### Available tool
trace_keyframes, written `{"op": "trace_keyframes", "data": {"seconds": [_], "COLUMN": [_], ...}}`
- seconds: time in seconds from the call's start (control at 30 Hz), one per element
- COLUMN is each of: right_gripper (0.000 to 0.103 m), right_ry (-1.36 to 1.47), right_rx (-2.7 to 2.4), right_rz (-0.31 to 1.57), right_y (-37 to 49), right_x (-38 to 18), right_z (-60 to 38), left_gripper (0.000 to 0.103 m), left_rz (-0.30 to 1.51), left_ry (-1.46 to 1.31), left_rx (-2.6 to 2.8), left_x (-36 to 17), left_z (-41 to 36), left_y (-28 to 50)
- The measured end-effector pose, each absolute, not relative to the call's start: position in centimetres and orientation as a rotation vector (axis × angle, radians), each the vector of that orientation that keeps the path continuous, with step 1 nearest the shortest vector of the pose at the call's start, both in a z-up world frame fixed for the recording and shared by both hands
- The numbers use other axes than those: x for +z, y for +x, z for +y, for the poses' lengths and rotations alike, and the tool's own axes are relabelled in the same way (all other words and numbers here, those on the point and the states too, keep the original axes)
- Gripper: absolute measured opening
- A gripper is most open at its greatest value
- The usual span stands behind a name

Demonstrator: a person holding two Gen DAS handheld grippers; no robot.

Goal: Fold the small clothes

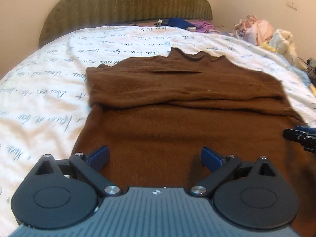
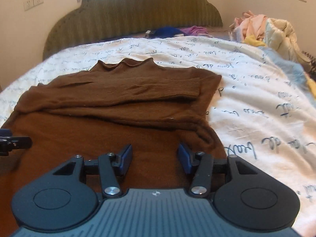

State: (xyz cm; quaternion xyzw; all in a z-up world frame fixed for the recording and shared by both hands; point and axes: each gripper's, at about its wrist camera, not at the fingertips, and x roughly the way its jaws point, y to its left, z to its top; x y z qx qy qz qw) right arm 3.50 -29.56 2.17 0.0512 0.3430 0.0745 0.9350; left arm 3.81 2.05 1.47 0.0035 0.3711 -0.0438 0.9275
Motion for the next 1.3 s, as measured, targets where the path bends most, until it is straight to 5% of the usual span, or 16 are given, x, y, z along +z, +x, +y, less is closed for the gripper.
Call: {"op": "trace_keyframes", "data": {"seconds": [0.1,0.2,1.3], "right_gripper": [0.058,0.078,0.098], "right_ry": [0.113,0.042,0.047], "right_rx": [0.175,0.167,0.195], "right_rz": [0.693,0.715,0.708], "right_y": [1.0,0.0,-10.0], "right_x": [2.6,0.3,1.7], "right_z": [-28.7,-28.1,-27.1], "left_gripper": [0.101,0.103,0.103], "left_rz": [0.793,0.747,0.757], "left_ry": [-0.027,0.051,0.124], "left_rx": [-0.081,-0.078,-0.14], "left_x": [0.9,-0.2,0.8], "left_z": [2.5,2.0,0.6], "left_y": [1.6,0.3,-11.0]}}
